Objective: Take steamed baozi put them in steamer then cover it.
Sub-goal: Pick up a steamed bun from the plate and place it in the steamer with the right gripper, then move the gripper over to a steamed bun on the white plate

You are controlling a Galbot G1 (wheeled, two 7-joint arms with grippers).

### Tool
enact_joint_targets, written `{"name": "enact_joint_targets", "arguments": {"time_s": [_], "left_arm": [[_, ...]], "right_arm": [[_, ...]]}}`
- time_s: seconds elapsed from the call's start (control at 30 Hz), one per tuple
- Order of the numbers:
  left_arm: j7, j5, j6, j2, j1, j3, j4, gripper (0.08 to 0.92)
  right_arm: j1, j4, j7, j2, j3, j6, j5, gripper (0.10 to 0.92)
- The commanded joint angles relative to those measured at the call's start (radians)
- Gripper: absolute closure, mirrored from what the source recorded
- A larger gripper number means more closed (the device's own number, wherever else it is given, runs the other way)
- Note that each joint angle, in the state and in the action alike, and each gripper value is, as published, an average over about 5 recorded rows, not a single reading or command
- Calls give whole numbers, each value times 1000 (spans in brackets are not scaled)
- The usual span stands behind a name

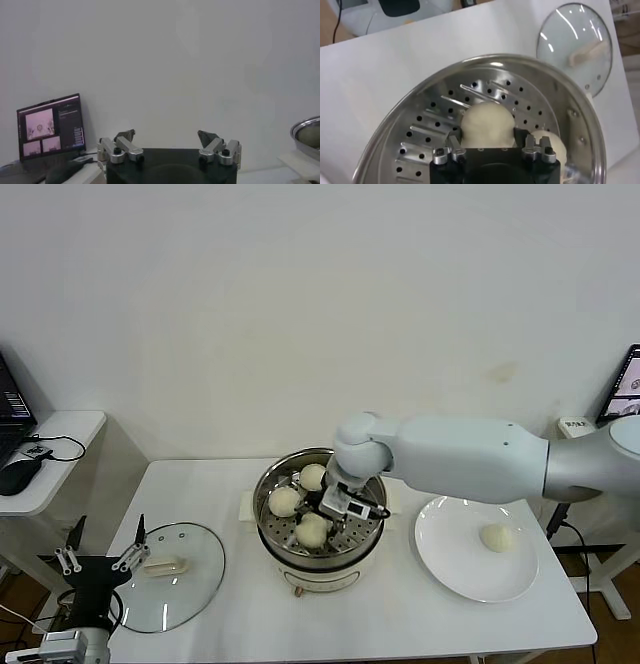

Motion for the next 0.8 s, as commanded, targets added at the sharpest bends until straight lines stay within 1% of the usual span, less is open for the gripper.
{"name": "enact_joint_targets", "arguments": {"time_s": [0.03,0.1,0.2,0.33,0.47,0.57,0.7,0.8], "left_arm": [[0,0,-1,0,1,1,1,177],[0,0,-1,0,1,1,1,177],[0,0,-1,1,1,1,1,177],[1,0,-1,5,-2,-1,-2,177],[2,0,0,11,-6,-3,-2,177],[3,0,0,17,-8,0,0,177],[4,2,1,26,-13,10,2,177],[4,4,1,34,-16,20,1,177]], "right_arm": [[3,7,-5,6,-6,17,-14,333],[9,10,-7,-3,-7,17,-14,280],[28,18,-10,-27,1,15,-8,221],[65,38,-13,-92,35,-11,15,204],[106,66,-38,-202,82,-76,37,203],[133,89,-62,-298,107,-178,56,202],[153,141,-96,-467,121,-379,78,203],[144,180,-81,-590,124,-505,119,203]]}}
